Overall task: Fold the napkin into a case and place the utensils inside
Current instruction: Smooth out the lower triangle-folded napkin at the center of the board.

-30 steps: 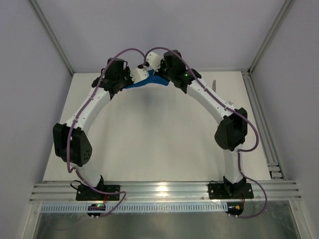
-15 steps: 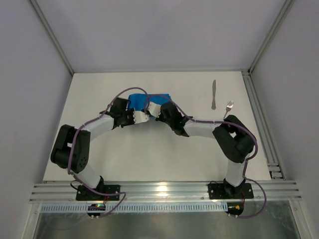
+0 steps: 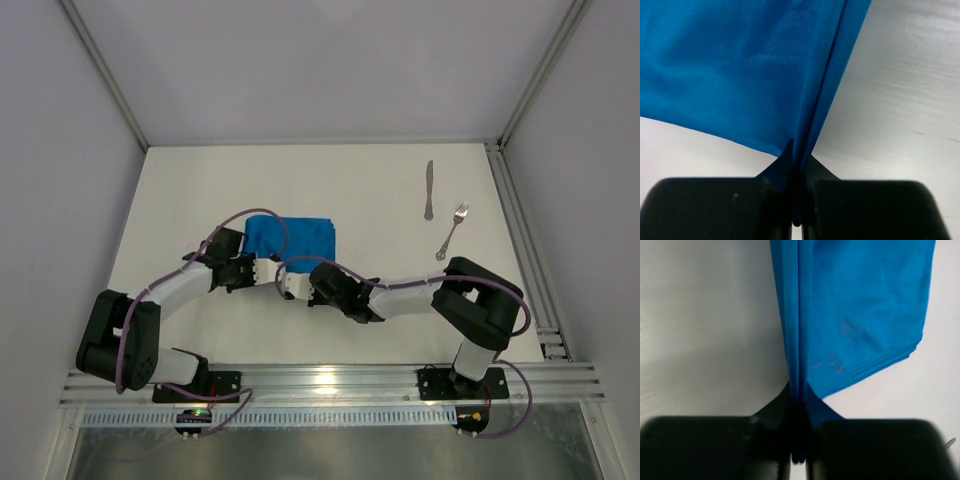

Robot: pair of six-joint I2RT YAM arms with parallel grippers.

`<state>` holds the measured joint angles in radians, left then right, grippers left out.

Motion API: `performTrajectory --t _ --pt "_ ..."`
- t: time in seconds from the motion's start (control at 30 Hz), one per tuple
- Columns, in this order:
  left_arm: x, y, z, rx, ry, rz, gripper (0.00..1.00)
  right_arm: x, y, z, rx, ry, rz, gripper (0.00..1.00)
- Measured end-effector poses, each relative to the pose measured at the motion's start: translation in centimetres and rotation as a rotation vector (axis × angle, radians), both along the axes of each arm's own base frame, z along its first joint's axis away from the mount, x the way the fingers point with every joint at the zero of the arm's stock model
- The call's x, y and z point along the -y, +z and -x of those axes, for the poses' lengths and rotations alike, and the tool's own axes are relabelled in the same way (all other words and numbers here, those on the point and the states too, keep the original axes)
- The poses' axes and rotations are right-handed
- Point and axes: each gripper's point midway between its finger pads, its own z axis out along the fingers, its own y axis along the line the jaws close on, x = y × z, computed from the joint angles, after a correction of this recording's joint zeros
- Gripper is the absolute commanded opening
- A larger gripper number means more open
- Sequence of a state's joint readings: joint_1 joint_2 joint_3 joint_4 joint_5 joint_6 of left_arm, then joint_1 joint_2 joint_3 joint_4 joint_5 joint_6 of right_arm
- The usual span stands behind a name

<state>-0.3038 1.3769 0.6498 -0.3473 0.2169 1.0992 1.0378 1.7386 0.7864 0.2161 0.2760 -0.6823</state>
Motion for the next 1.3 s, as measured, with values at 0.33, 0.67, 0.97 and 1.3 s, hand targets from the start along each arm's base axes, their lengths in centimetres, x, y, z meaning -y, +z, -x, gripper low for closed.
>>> performTrajectory --t 0.33,0.67,0.97,1.3 --pt "-1.7 -0.1 2.4 -0.051 0.042 -0.032 0.01 4.3 0.5 3.6 -0.153 -0.040 0.007 0.50" --pt "-2.2 -0.5 3.7 -0.081 0.013 -0.059 0.46 2.9 6.2 6.7 -0.258 0.044 -0.308 0.50" --pt "-2.2 0.6 6.9 -0.188 -0.020 -0.057 0.69 3.9 9.1 1.0 -0.422 -0.188 -0.593 0.51" --pt "-0.4 7.9 6.2 -0.205 0.076 0.100 0.42 1.5 9.4 -2.8 -0.581 -0.383 -0.732 0.29"
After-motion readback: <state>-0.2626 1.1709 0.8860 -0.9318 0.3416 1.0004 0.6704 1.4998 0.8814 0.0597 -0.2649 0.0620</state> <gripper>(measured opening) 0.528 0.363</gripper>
